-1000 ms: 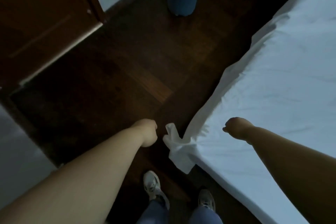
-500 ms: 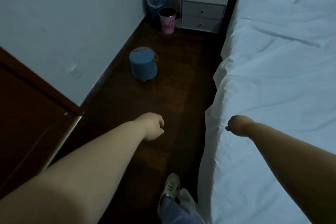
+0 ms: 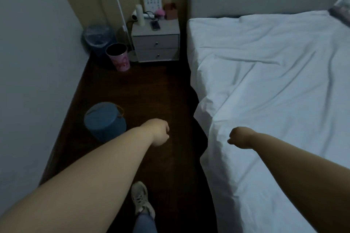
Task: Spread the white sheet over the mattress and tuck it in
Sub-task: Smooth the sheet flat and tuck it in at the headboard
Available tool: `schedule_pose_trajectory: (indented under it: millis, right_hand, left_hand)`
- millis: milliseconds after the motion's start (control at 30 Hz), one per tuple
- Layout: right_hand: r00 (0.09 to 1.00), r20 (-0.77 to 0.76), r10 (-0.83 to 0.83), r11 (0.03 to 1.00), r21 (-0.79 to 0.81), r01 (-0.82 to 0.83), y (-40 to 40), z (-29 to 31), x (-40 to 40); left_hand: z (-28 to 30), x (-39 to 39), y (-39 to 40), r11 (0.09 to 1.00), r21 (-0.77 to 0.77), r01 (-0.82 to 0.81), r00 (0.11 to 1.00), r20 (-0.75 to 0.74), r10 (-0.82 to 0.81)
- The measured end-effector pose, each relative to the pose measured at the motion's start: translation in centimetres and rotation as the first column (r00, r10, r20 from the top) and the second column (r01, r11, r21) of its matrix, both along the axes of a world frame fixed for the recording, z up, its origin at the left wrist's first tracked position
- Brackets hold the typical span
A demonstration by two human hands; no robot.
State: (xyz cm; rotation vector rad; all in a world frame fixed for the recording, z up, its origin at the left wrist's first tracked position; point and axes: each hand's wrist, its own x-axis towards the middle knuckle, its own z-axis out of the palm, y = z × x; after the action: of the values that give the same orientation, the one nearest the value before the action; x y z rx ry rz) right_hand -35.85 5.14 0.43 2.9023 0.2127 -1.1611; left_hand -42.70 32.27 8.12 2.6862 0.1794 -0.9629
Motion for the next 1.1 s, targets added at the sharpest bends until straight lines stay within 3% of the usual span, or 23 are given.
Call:
schedule_pose_trajectory:
  millis: [200, 300, 567, 700, 967, 1100]
  right_hand:
    - [0.95, 0.056, -0.307, 0.951, 0.059, 0.303, 5.5, 2.8, 11.3]
    - [0.886, 0.067, -0.459, 0.879, 0.181, 0.441, 8.1, 3.7, 17.8]
    - [0.716, -0.076, -0.693, 0.686, 0.236, 0.689, 6.5, 2.0, 34.6]
    - [0.651, -0.092, -0.754, 0.618, 0.235, 0.75, 5.7, 1.2, 46.0]
    - [0.711, -0.081, -0.698, 0.678, 0.244, 0.693, 10.4, 0.8, 66.8]
    - [0.593, -0.108, -0.798, 0.559, 0.235, 0.796, 11.7, -2.4, 75.2]
  left_hand:
    - [0.9, 16.3, 5.3, 0.985, -0.034, 0.172, 0.984, 0.055, -0.17]
    - [1.3, 26.2, 6.8, 0.964, 0.005, 0.267, 0.964, 0.017, -0.267]
    - [0.4, 48.9, 4.3, 0.882, 0.05, 0.469, 0.882, 0.021, -0.47]
    - [0.2, 59.9, 4.6, 0.864, 0.096, 0.495, 0.868, -0.007, -0.496]
    - [-2.5, 82.5, 8.2, 0.856, 0.144, 0.497, 0.865, 0.001, -0.502]
    - [-7.0, 94.3, 8.4, 0.8, 0.161, 0.579, 0.813, -0.028, -0.582]
